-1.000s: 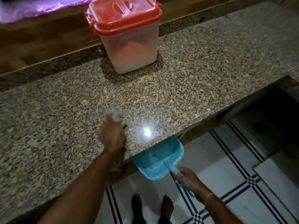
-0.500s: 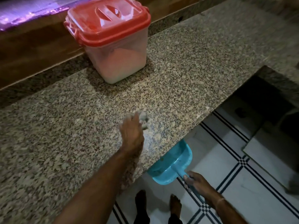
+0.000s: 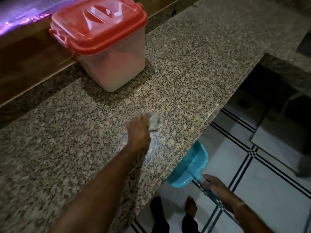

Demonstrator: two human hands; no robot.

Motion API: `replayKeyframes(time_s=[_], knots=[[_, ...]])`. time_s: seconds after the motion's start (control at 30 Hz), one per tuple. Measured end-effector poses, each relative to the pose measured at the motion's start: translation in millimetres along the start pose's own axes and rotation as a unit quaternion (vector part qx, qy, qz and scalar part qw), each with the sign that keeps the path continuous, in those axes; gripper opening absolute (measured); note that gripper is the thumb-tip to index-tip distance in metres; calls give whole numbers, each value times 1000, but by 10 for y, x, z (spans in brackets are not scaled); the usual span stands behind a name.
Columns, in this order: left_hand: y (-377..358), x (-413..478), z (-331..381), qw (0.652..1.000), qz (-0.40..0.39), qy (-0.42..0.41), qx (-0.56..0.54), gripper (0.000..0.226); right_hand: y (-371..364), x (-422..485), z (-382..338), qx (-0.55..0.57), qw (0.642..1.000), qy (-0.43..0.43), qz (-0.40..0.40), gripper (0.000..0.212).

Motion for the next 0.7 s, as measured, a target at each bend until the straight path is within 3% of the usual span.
replayKeyframes(time_s=[0.07, 0.1, 0.17, 0.2, 0.27, 0.33, 0.43, 0.53, 0.6, 0.63, 0.7], knots=[[69, 23, 116, 999, 18, -50, -3, 32, -25, -14, -44, -1, 1000, -6, 0, 27], [251, 80, -28, 997, 66, -4, -25, 35, -23, -25, -70, -1, 1000, -6, 0, 27], [586, 123, -662, 971, 173, 165, -10, 46, 1, -47, -105, 1, 1000, 0, 3, 28], [717, 46, -1056, 945, 182, 272, 22, 41, 7, -60, -101, 0, 1000, 1, 4, 30], [821, -256, -1777, 856, 190, 481, -12, 42, -2, -80, -89, -1, 1000, 0, 4, 34], [791, -510, -1998, 816, 173, 550, -23, 53, -17, -99, -87, -8, 1000, 1, 8, 35], [591, -453, -1588, 871, 127, 475, 29, 57, -65, -111, -95, -14, 1000, 0, 3, 34], [342, -100, -738, 962, 77, 263, -5, 30, -108, -125, -118, -15, 1000, -3, -7, 33], [177, 61, -268, 991, 25, 123, -47, 30, -115, -122, -151, -15, 1000, -4, -11, 35], [185, 116, -261, 991, 27, 124, -44, 32, -113, -117, -157, -15, 1000, -5, -11, 36], [367, 204, -585, 970, 100, 217, -35, 40, -78, -119, -167, -7, 1000, 0, -8, 33]])
Point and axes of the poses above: each hand's wrist, its own x-axis towards the middle knuckle, its own y-axis out of the back of the hand, z = x × y, the point moved 8 cm from there along x, towards the middle knuckle
